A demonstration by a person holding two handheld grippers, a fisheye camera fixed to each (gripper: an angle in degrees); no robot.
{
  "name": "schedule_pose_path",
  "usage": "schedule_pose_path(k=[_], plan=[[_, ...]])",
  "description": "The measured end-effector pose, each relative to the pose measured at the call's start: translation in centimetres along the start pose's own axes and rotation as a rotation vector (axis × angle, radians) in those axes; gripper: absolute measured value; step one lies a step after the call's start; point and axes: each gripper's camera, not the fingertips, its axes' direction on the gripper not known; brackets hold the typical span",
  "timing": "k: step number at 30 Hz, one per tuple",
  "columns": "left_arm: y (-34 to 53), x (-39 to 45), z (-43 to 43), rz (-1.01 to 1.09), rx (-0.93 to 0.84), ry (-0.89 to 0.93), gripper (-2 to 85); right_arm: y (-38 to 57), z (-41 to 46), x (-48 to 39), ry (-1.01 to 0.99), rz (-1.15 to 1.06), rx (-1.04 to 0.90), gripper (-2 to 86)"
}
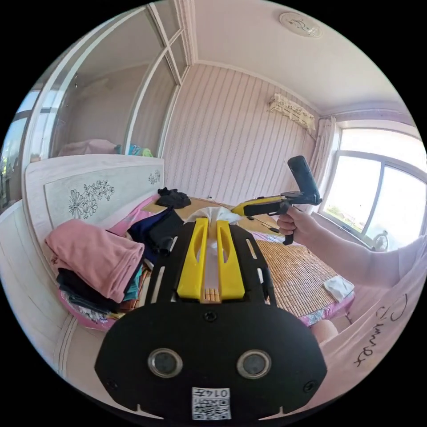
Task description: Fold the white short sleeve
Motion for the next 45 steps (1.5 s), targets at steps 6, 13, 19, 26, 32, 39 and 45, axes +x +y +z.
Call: schedule_pose_path(k=[6,13,19,26,32,39,45], plan=[[4.5,12.6,8.6,0.237,-0.176,0.313,5.3,19.2,-11.7,5.1,0.096,0.197,0.106,0.8],[20.4,20.6,24.7,0.179,-0.766,0.539,6.4,50.3,-10.6,11.7,0.296,0.899,-0.318,1.5],[23.7,21.9,29.5,0.278,-0.921,0.473,6.2,59.1,-11.1,11.7,0.21,1.093,-0.261,4.2],[21.8,21.6,36.6,0.287,-0.908,0.369,6.1,57.9,-12.6,17.1,0.168,1.12,-0.136,10.1],[19.5,24.4,45.9,0.478,-0.872,0.369,9.4,59.3,-11.5,19.7,0.174,1.163,-0.252,10.4],[21.3,28.8,57.2,0.58,-1.059,0.384,12.4,58.8,-13.1,20.4,0.143,1.166,-0.235,1.9],[21.9,29.1,58.3,0.539,-1.081,0.384,2.0,58.7,-17.4,20.1,0.113,1.168,-0.16,0.4]])
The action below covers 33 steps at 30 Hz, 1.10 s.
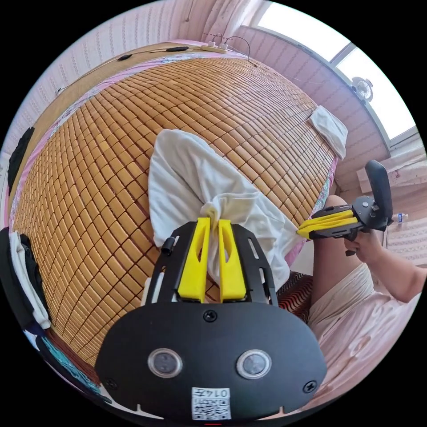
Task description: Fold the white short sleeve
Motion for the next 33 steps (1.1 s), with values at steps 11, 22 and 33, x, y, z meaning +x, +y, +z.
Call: schedule_pose_path(k=[11,22,33], plan=[[17.5,-3.3,-11.4,-0.356,0.287,-0.012,-0.7,2.9,-10.7,0.9,-0.085,0.096,0.174,0.9],[24.7,-0.1,-8.9,-0.523,0.239,-0.037,-0.8,1.8,-8.9,-5.7,0.21,0.051,-0.062,7.2],[28.4,3.2,-12.8,-0.539,0.369,-0.001,-0.9,5.1,-18.9,-9.8,0.084,0.027,0.087,0.0]])
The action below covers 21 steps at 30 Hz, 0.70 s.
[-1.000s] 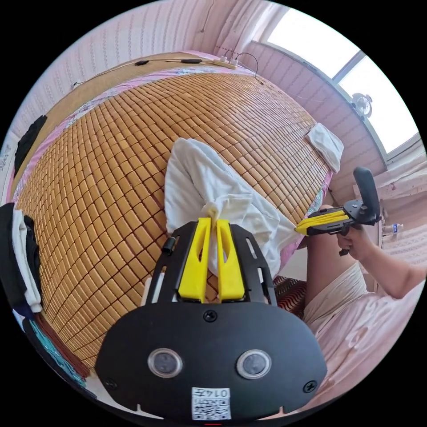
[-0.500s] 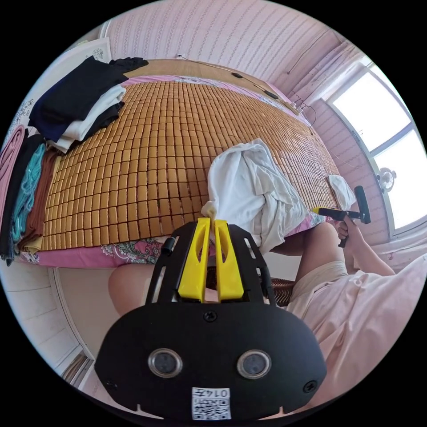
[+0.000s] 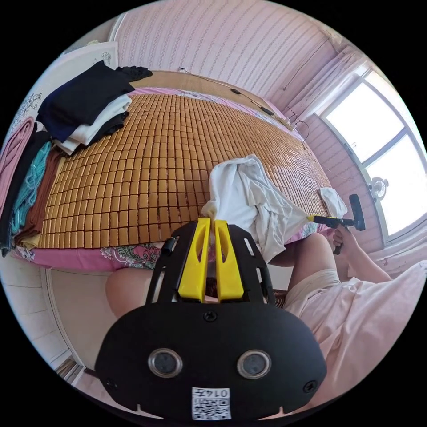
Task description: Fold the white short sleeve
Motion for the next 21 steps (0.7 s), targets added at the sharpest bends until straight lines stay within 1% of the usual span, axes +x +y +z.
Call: schedule_pose_path(k=[2,3,4,5,9,11,13,16,20,21], plan=[[0.4,0.6,-2.2,0.011,0.063,0.031,-1.0,0.8,-5.3,0.2,-0.167,0.022,0.127,0.0],[0.6,1.2,-4.2,0.021,0.123,0.052,-1.0,0.9,-6.8,0.3,-0.215,0.024,0.166,-0.1],[0.6,1.7,-6.4,0.034,0.191,0.074,-1.0,1.2,-9.9,0.3,-0.293,0.022,0.254,-0.1],[0.5,2.0,-7.6,0.038,0.225,0.082,-1.0,1.3,-13.0,0.0,-0.332,0.01,0.327,-0.1],[-0.2,3.7,-16.4,0.069,0.469,0.154,-1.0,1.4,-22.6,-1.9,-0.427,-0.077,0.526,-0.2],[-0.5,4.9,-20.6,0.108,0.571,0.192,-1.0,1.8,-29.6,-3.8,-0.516,-0.156,0.67,-0.2],[-0.2,7.1,-26.1,0.184,0.702,0.202,-1.0,2.7,-34.8,-5.7,-0.552,-0.229,0.772,-0.2],[1.3,10.2,-32.4,0.284,0.843,0.217,-1.0,5.2,-42.8,-9.7,-0.554,-0.356,0.915,-0.3],[3.9,13.3,-37.8,0.378,0.945,0.207,-1.0,10.3,-51.4,-15.2,-0.475,-0.504,1.063,-0.3],[4.9,14.0,-38.8,0.397,0.962,0.21,-1.0,11.0,-52.2,-15.9,-0.46,-0.516,1.077,-0.3]])
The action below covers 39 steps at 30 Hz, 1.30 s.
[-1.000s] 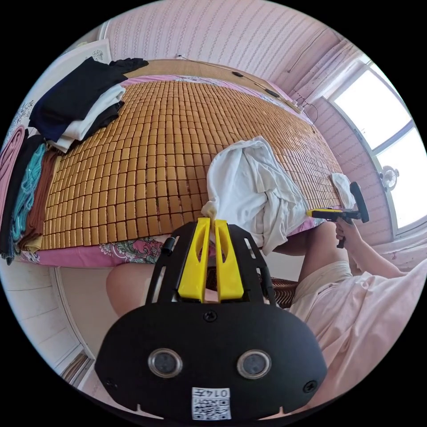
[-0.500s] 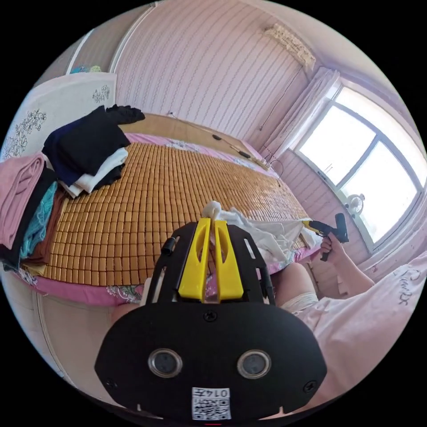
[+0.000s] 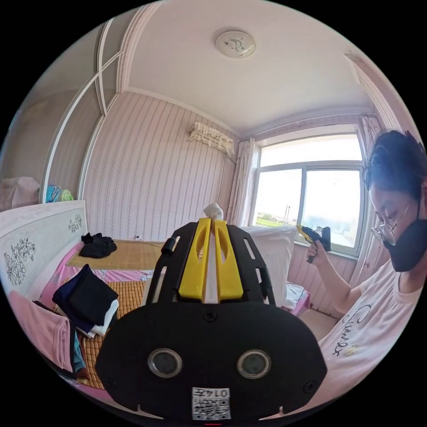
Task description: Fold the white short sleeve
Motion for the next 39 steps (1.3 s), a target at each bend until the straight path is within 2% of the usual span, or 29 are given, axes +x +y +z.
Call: schedule_pose_path(k=[5,11,15,18,21,23,25,26,30,32,34,38,39], plan=[[0.9,3.4,-2.6,0.031,0.008,-0.009,-1.0,-2.1,-2.3,-7.1,0.084,-0.113,-0.002,-0.3],[-1.1,4.0,-6.4,-0.027,0.132,0.09,-1.0,-5.2,-3.7,-12.0,-0.064,-0.19,0.091,-0.3],[-3.8,3.6,-4.9,0.01,0.131,0.044,-1.0,-8.0,-0.6,-13.1,-0.014,-0.261,0.04,-0.3],[-4.5,1.6,0.4,-0.008,0.03,-0.025,-1.0,-9.0,5.2,-9.9,0.089,-0.234,-0.08,-0.3],[-3.4,-2.4,8.7,-0.057,-0.131,-0.102,-1.0,-7.7,13.2,-2.8,0.287,-0.147,-0.275,-0.2],[-1.5,-4.1,14.6,0.021,-0.24,-0.242,-1.0,-4.8,20.4,4.2,0.415,-0.041,-0.456,-0.3],[1.3,-6.6,21.9,-0.008,-0.391,-0.301,-1.0,-2.2,25.0,8.7,0.472,0.045,-0.551,-0.3],[1.7,-7.1,23.1,-0.024,-0.4,-0.295,-1.0,-1.5,27.0,10.8,0.498,0.083,-0.572,-0.3],[-1.8,-8.0,27.2,-0.013,-0.309,-0.314,-1.0,-5.8,28.2,12.5,0.456,0.117,-0.398,-0.2],[-4.3,-7.8,27.3,0.014,-0.234,-0.316,-1.0,-9.9,26.9,11.2,0.386,0.063,-0.244,-0.2],[-6.2,-8.1,27.1,0.031,-0.18,-0.282,-1.0,-11.5,26.2,10.0,0.367,0.004,-0.193,-0.2],[-3.8,-9.2,27.8,0.053,-0.224,-0.253,-1.0,-7.9,25.1,9.5,0.374,-0.104,-0.224,-0.2],[-1.9,-9.5,28.4,0.068,-0.286,-0.25,-1.0,-6.6,25.0,9.9,0.375,-0.102,-0.245,-0.2]])
